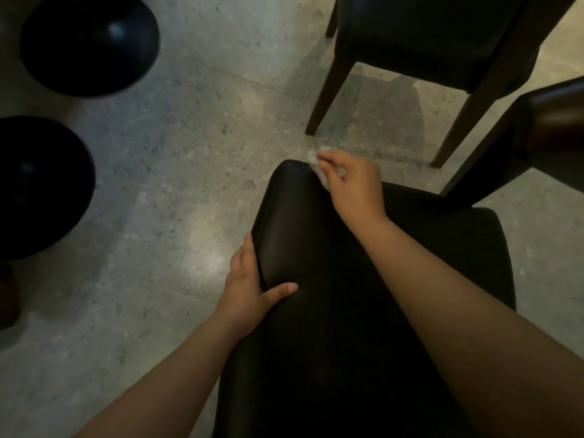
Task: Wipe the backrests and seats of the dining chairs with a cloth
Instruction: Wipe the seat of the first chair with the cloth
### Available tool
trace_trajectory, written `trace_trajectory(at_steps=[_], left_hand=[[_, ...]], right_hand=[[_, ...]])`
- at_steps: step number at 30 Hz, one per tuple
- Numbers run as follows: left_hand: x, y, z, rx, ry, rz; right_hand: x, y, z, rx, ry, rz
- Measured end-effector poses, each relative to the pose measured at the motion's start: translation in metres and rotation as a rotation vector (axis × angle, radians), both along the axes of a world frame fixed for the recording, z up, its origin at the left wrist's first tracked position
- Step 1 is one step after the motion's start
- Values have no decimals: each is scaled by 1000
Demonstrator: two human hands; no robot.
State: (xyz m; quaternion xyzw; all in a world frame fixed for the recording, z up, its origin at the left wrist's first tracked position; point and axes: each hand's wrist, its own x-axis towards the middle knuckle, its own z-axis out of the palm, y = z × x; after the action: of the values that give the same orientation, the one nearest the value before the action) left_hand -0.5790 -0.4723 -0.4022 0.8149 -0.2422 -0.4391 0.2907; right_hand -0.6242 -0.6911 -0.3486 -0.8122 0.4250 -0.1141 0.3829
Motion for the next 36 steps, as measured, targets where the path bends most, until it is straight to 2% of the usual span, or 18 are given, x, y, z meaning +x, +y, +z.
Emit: trace_trajectory(at_steps=[3,5,10,14,16,20,25,26,30,36], left_hand=[[0,0,0,-5,-8,0],[1,-1,0,-3,-13,-1],[0,-2,1,2,-24,-12],[1,-1,1,2,-4,-1],[0,-1,0,-2,-6,-6],[0,-1,0,0,-12,-9],[-1,-3,2,20,-31,-18],[-1,-3,3,23,-28,-15],[1,-3,9,45,0,-9],[-6,-3,34,91,-259,-154]], right_hand=[[21,8,-15,25,51,-49],[19,25,-20,-9,14,-36],[-5,38,-14,46,-15,183],[16,7,-8,1,-81,78],[35,-1,-12,59,-30,71],[48,18,-24,112,82,173],[19,46,-11,182,100,491],[12,48,-8,194,57,447],[-27,41,8,121,-114,4],[-100,37,16,99,44,-180]])
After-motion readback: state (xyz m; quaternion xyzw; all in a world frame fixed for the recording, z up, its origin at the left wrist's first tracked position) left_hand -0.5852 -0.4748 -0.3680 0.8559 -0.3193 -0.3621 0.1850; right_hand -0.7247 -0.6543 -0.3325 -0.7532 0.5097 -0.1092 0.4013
